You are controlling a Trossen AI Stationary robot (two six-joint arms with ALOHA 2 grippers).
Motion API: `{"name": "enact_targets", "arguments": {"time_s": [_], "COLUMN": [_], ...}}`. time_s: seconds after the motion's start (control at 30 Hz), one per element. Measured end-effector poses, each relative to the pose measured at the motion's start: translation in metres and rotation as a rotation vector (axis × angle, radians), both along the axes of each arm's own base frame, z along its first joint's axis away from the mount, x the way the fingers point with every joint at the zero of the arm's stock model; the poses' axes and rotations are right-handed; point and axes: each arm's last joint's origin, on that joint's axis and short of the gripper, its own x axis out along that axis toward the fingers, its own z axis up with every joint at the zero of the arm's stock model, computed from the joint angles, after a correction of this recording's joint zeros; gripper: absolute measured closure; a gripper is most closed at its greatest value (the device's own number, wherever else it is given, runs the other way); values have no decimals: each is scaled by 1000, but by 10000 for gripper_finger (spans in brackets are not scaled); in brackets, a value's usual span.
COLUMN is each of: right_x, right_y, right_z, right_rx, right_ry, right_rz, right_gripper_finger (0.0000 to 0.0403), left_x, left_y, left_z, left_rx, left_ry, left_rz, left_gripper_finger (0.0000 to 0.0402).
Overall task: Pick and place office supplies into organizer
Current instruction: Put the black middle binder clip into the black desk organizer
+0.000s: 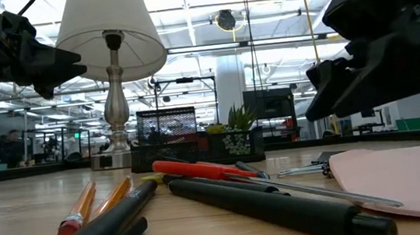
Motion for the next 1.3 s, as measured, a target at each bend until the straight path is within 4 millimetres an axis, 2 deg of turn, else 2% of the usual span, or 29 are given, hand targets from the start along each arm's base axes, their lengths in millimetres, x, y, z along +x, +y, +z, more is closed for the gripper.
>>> {"name": "enact_targets", "arguments": {"time_s": [0.17,0.33,0.47,0.6,0.87,1.3], "right_x": [-3,-2,0,1,3,5], "right_y": [5,9,8,8,9,9], "right_z": [-1,-10,-20,-20,-32,-39], "right_rx": [2,-3,-8,-1,10,21], "right_ry": [8,35,53,39,72,66], "right_rz": [20,24,14,13,1,-3], "right_gripper_finger": [172,157,156,161,167,178], "left_x": [0,0,0,0,0,0], "left_y": [0,0,0,0,0,0], "left_z": [0,0,0,0,0,0], "left_rx": [0,0,0,0,0,0], "left_ry": [0,0,0,0,0,0], "left_rz": [0,-1,-1,0,0,-1], "left_gripper_finger": [215,215,215,215,215,215]}}
